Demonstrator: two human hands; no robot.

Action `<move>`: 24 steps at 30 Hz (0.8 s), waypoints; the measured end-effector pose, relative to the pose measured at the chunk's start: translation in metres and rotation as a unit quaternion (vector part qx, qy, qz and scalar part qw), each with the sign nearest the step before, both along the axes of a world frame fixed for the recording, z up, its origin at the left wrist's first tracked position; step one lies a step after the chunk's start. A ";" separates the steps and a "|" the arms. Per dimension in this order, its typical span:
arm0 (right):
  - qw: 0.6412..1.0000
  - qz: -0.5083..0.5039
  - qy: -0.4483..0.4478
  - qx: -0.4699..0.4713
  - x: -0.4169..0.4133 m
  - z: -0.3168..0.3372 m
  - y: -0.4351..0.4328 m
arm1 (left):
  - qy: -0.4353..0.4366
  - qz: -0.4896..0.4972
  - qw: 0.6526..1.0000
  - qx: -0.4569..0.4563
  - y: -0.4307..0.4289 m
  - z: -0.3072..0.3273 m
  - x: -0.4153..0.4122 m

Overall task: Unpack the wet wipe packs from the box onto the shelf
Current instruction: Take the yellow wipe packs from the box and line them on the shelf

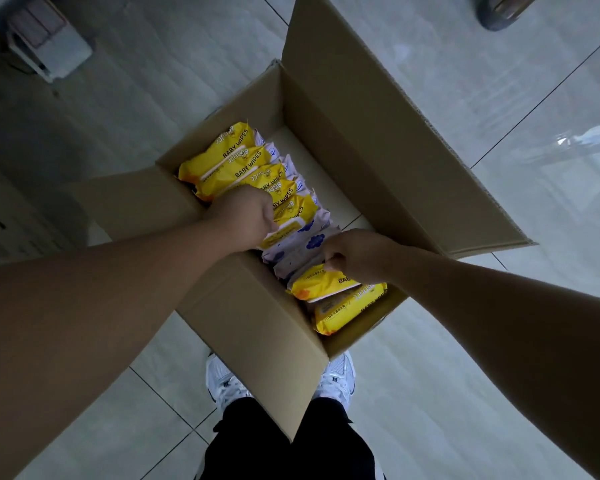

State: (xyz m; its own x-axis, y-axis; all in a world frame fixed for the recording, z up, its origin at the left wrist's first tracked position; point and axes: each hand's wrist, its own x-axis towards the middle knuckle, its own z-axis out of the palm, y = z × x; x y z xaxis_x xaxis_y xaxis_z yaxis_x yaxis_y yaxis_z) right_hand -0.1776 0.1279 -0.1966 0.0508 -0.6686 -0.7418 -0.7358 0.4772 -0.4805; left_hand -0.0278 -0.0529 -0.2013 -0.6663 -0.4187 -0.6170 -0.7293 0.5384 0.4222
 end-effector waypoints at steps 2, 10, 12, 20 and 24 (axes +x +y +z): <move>0.999 -0.031 -0.015 0.014 -0.006 0.018 -0.003 | 0.031 0.007 0.999 0.019 -0.004 0.014 -0.001; 0.989 -0.138 -0.044 0.031 -0.038 0.157 -0.017 | 0.099 -0.018 0.994 0.046 -0.029 0.144 -0.032; 0.984 -0.167 -0.059 0.020 -0.046 0.204 -0.021 | 0.120 -0.014 0.991 0.052 -0.037 0.192 -0.040; 0.961 -0.243 -0.119 -0.049 -0.074 0.422 -0.040 | 0.159 -0.025 0.987 0.026 -0.067 0.418 -0.054; 0.965 -0.216 -0.111 -0.098 -0.079 0.543 -0.045 | 0.173 -0.029 0.984 0.019 -0.074 0.542 -0.047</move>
